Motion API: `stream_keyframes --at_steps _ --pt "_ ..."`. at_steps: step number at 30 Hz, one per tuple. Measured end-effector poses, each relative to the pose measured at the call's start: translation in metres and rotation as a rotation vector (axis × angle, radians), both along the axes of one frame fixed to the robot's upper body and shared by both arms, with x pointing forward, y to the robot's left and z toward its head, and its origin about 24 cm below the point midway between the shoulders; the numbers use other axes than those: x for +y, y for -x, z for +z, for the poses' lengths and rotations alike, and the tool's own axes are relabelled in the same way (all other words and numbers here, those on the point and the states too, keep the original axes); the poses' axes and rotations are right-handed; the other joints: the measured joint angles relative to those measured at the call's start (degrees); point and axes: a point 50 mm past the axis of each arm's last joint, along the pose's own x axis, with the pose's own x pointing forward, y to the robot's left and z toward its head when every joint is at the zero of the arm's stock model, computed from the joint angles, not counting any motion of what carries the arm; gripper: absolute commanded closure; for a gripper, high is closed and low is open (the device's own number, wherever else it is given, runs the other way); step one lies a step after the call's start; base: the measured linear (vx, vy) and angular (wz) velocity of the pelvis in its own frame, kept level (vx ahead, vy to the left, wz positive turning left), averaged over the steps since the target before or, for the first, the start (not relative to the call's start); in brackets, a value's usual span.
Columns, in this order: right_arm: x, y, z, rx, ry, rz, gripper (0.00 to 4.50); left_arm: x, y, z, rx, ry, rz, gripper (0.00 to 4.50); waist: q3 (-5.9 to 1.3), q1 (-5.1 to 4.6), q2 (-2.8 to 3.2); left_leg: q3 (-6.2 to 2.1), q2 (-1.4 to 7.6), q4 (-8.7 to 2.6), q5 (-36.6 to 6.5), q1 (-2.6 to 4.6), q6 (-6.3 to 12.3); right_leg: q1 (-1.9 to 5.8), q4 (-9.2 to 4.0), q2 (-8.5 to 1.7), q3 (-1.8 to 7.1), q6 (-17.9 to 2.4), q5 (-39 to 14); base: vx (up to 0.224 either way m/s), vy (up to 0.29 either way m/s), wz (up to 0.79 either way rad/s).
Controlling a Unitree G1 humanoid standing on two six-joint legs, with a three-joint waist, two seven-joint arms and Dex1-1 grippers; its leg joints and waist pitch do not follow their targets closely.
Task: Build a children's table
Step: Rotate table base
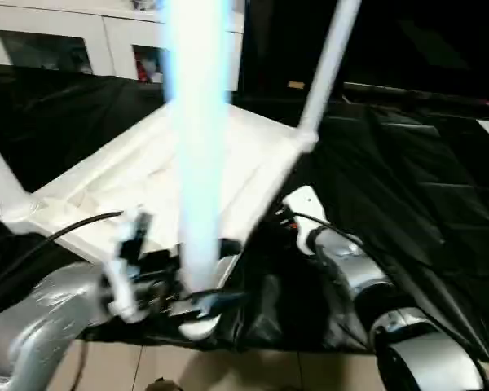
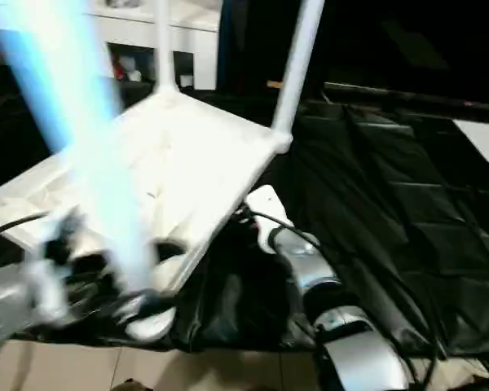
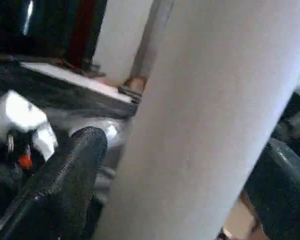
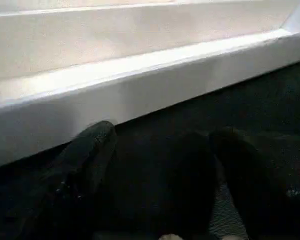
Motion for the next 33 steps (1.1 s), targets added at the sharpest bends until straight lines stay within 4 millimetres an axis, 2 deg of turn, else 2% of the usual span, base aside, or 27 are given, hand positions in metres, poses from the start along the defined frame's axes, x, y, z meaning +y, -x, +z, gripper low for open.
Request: stream_keyframes --at_steps 4,11,15,18,20,22,29,33 --pt "0.003 0.003 -0.003 0.022 -0.043 0.021 0.83 -0.033 -0.021 0.005 -0.037 0.046 -0.039 0.02 -0.02 -0.1 -0.02 -0.02 -0.01 0.19 0.0 0.03 -0.01 0.01 0.0 -0.02 0.0 -0.14 0.11 0.0 0.0 0.0" --pt "0.007 0.0 -0.001 0.013 -0.061 -0.003 0.83 -0.072 -0.045 0.002 -0.091 0.07 -0.008 0.02 0.0 -0.73 0.1 -0.08 0.0 0.35 0.01 -0.01 -0.01 -0.13 0.04 -0.02 -0.06 -0.63 0.5 0.0 0.0 0.0" --pt "-0.005 -0.006 0.003 -0.018 -0.05 -0.085 0.83 -0.084 -0.075 0.0 -0.174 -0.032 0.152 0.02 0.1 0.09 0.57 -0.09 -0.01 0.38 0.01 -0.17 -0.01 -0.22 0.03 -0.03 -0.1 -0.63 0.48 0.0 0.0 0.0" --pt "-0.025 -0.009 0.006 -0.04 -0.046 -0.131 0.83 -0.074 -0.084 -0.002 -0.224 -0.097 0.214 0.02 0.03 0.25 0.79 -0.07 -0.01 0.36 0.01 -0.12 0.0 -0.22 0.03 -0.05 -0.1 -0.6 0.46 0.0 0.0 0.0" --pt "-0.048 -0.006 0.003 -0.049 -0.034 -0.165 0.83 -0.063 -0.085 -0.01 -0.211 -0.135 0.228 0.02 0.08 0.48 0.88 -0.07 0.0 0.37 0.01 -0.16 0.0 -0.22 0.03 -0.05 -0.11 -0.6 0.4 0.0 0.0 0.0" --pt "-0.063 -0.002 -0.001 -0.04 -0.022 -0.193 0.83 -0.051 -0.086 -0.016 -0.198 -0.167 0.248 0.02 0.11 0.49 0.93 -0.06 0.0 0.38 0.01 -0.22 0.0 -0.24 0.01 -0.05 -0.12 -0.6 0.4 0.0 0.0 0.0" --pt "-0.086 0.012 -0.006 -0.057 -0.012 -0.182 0.83 -0.034 -0.087 -0.028 -0.215 -0.275 0.288 0.02 0.22 0.49 1.24 -0.06 0.0 0.36 0.0 -0.21 0.01 -0.23 0.02 -0.08 -0.15 -0.61 0.41 0.0 0.0 0.0" --pt "-0.105 0.025 -0.006 -0.069 0.02 -0.153 0.83 -0.017 -0.074 -0.049 -0.152 -0.42 0.293 0.02 0.19 0.46 1.31 -0.06 0.0 0.37 0.0 -0.2 0.01 -0.22 0.01 -0.08 -0.13 -0.59 0.4 0.0 0.0 0.0"
